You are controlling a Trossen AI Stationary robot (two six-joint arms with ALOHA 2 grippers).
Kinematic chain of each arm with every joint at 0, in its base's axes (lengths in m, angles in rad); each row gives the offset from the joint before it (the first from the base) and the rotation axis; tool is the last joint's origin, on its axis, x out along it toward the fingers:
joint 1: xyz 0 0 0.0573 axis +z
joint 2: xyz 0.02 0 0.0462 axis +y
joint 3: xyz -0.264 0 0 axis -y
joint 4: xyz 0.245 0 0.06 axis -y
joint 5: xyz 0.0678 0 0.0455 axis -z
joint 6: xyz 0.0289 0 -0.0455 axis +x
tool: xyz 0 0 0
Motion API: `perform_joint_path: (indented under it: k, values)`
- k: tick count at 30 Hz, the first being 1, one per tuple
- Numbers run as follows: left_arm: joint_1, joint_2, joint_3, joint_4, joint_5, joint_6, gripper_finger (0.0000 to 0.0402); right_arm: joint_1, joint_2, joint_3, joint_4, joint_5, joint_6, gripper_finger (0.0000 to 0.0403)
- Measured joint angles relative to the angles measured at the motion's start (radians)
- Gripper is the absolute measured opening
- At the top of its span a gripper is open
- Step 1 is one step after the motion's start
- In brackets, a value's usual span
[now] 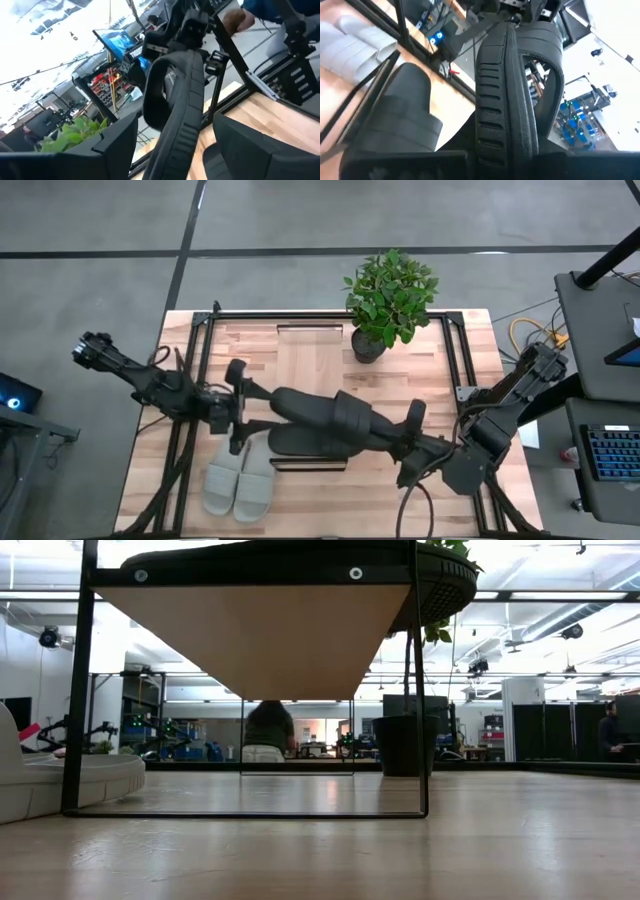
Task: Pick and place slides into the shelf
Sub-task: Put the black slipper on the shelf
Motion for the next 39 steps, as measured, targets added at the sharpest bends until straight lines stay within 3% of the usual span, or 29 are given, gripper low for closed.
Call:
perform_joint_path:
  k: [9,15,24,31,36,39]
  values:
    - [-0.004,-0.104,-0.004,-0.134,-0.001,-0.256,0.0244,0.001,-0.046,-0.018,-0.235,-0.016,0.136,0.0035]
    - [-0.004,-0.132,-0.018,-0.213,0.0,-0.414,0.0244,0.006,-0.114,-0.159,-0.198,-0.084,0.088,0.0035]
    - [-0.004,-0.129,-0.022,-0.218,-0.003,-0.444,0.0244,-0.005,-0.309,-0.444,0.204,-0.223,-0.267,0.0035]
    - [-0.003,-0.14,-0.022,-0.218,-0.046,-0.446,0.0244,-0.118,-0.468,-0.533,0.25,-0.414,-0.431,0.0035]
    - [-0.003,-0.133,-0.022,-0.22,-0.056,-0.446,0.0244,-0.21,-0.469,-0.571,0.242,-0.486,-0.598,0.0035]
    - [-0.003,-0.128,-0.022,-0.227,-0.066,-0.446,0.0244,-0.262,-0.457,-0.574,0.238,-0.497,-0.616,0.0035]
